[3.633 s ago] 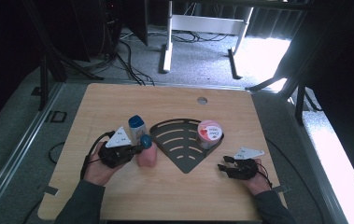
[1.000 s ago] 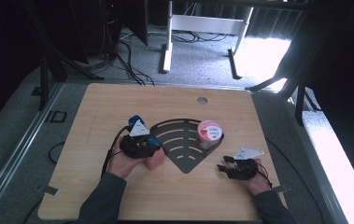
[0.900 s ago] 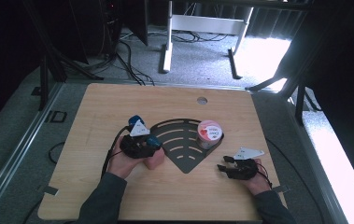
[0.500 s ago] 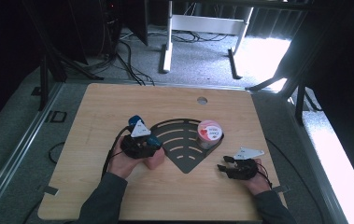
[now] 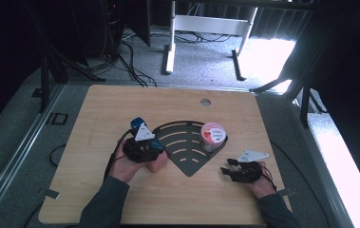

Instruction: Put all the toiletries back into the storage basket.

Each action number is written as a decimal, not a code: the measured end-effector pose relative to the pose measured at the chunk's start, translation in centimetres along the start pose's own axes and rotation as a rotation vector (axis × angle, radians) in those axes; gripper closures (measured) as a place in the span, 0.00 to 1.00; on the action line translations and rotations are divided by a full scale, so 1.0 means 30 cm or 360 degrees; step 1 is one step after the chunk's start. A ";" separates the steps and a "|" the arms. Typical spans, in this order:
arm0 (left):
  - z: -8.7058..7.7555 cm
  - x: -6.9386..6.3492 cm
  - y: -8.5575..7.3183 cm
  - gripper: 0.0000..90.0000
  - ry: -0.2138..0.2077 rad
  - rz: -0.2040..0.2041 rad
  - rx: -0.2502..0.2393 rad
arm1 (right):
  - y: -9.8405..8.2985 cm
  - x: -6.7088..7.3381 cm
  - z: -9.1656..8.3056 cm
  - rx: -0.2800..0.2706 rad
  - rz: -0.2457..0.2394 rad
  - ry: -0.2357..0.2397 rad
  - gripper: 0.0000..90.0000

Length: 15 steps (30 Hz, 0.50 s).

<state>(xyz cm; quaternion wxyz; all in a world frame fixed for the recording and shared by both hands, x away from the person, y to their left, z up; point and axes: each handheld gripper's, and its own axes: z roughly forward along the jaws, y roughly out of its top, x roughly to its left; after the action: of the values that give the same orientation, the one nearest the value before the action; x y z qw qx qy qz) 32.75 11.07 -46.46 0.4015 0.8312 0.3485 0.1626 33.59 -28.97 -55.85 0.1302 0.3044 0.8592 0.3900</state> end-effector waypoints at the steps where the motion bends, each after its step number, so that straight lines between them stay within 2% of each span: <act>1: 0.000 -0.001 0.000 0.59 -0.0001 -0.0001 0.0001 | 0.000 0.000 0.000 0.0000 -0.0001 -0.0001 0.54; 15: -0.004 -0.037 0.025 0.59 -0.0044 0.0048 0.0024 | 0.000 0.001 0.000 0.0001 0.0004 0.0001 0.54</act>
<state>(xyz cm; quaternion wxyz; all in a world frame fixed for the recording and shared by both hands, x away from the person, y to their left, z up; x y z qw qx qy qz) 32.25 10.02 -45.79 0.3973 0.8416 0.3315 0.1547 33.57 -28.96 -55.84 0.1293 0.3054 0.8590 0.3899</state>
